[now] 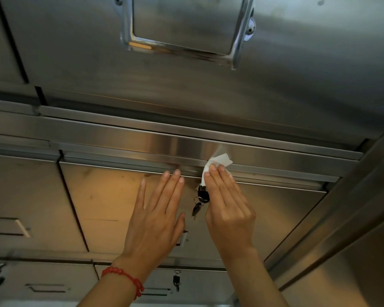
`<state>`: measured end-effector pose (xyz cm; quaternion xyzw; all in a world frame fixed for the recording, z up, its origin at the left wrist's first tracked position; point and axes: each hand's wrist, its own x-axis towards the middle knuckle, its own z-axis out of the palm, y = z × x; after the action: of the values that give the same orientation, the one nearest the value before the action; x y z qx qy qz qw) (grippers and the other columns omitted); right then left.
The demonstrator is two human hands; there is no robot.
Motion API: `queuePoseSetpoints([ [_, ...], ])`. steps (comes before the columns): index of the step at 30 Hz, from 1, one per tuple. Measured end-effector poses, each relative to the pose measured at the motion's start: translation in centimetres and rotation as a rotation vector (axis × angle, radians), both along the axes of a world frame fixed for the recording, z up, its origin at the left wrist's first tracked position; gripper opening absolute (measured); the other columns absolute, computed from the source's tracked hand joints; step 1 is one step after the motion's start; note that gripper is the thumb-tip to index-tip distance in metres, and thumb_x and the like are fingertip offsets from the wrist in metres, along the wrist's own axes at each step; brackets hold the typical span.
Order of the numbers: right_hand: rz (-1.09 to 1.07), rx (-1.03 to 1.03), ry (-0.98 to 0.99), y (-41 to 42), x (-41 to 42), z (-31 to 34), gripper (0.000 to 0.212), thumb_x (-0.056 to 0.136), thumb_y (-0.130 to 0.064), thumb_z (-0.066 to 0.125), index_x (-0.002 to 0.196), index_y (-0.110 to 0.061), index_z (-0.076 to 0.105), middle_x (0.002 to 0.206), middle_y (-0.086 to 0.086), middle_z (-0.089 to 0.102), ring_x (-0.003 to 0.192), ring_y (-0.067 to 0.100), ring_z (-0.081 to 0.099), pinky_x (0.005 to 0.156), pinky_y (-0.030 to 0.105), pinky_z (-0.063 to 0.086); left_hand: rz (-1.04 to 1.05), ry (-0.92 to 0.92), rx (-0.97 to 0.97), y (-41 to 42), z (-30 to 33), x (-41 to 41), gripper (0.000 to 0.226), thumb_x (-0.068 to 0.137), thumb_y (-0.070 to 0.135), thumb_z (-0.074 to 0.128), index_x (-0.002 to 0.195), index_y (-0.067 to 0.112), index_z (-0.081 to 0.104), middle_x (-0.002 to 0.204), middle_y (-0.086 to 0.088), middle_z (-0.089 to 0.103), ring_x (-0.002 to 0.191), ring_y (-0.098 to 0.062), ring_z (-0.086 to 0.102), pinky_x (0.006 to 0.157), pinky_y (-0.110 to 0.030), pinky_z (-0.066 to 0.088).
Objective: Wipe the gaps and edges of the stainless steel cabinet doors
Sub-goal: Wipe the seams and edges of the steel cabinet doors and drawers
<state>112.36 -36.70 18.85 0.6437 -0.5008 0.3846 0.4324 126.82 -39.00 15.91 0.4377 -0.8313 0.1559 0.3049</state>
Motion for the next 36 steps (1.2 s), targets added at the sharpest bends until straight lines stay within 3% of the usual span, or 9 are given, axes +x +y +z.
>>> queuePoseSetpoints([
  [3, -0.010, -0.007, 0.008, -0.2, 0.8, -0.1, 0.024, 0.090, 0.001, 0.051, 0.106, 0.003, 0.069, 0.112, 0.017, 0.066, 0.108, 0.025, 0.062, 0.096, 0.040, 0.046, 0.002, 0.007, 0.002, -0.2, 0.0, 0.7, 0.058, 0.088, 0.032, 0.035, 0.138, 0.002, 0.040, 0.146, -0.014, 0.037, 0.136, -0.025, 0.029, 0.104, -0.055, 0.025],
  [8, -0.001, -0.020, 0.008, -0.7, 2.1, -0.1, 0.039, 0.102, -0.004, 0.031, 0.105, 0.002, 0.070, 0.112, 0.016, 0.067, 0.107, 0.024, 0.063, 0.095, 0.038, 0.048, -0.001, 0.011, 0.003, -0.7, -0.1, 2.1, 0.059, 0.089, 0.032, 0.036, 0.139, 0.002, 0.039, 0.147, -0.014, 0.035, 0.136, -0.025, 0.028, 0.105, -0.055, 0.025],
  [12, 0.002, -0.020, 0.004, -1.0, 3.1, -0.2, 0.043, 0.103, -0.004, 0.027, 0.105, 0.001, 0.070, 0.112, 0.015, 0.067, 0.108, 0.023, 0.063, 0.097, 0.036, 0.046, -0.003, 0.016, -0.004, -0.9, -0.2, 3.0, 0.059, 0.089, 0.032, 0.035, 0.140, 0.002, 0.036, 0.147, -0.014, 0.035, 0.137, -0.025, 0.027, 0.105, -0.055, 0.025],
  [26, 0.012, -0.037, -0.020, -2.3, 7.0, -0.5, 0.039, 0.101, -0.001, 0.031, 0.105, 0.002, 0.070, 0.111, 0.016, 0.067, 0.108, 0.024, 0.063, 0.095, 0.037, 0.049, -0.006, 0.040, -0.001, -1.9, -0.3, 6.7, 0.058, 0.089, 0.031, 0.036, 0.139, 0.002, 0.039, 0.147, -0.014, 0.037, 0.137, -0.025, 0.028, 0.106, -0.055, 0.025],
  [33, 0.011, -0.050, -0.012, -3.0, 9.2, -0.6, 0.024, 0.091, 0.004, 0.050, 0.105, 0.002, 0.070, 0.112, 0.016, 0.066, 0.108, 0.024, 0.063, 0.095, 0.037, 0.049, 0.010, 0.032, -0.005, -2.5, -0.4, 8.9, 0.058, 0.088, 0.032, 0.037, 0.138, 0.002, 0.039, 0.146, -0.015, 0.038, 0.136, -0.025, 0.029, 0.106, -0.058, 0.030],
  [36, 0.019, -0.058, -0.005, -3.2, 10.0, -0.6, 0.028, 0.097, 0.002, 0.043, 0.104, 0.002, 0.070, 0.112, 0.015, 0.067, 0.108, 0.023, 0.063, 0.093, 0.037, 0.051, 0.007, 0.044, -0.009, -2.6, -0.3, 9.6, 0.058, 0.087, 0.031, 0.038, 0.138, 0.002, 0.039, 0.145, -0.015, 0.039, 0.136, -0.025, 0.029, 0.107, -0.057, 0.026],
])
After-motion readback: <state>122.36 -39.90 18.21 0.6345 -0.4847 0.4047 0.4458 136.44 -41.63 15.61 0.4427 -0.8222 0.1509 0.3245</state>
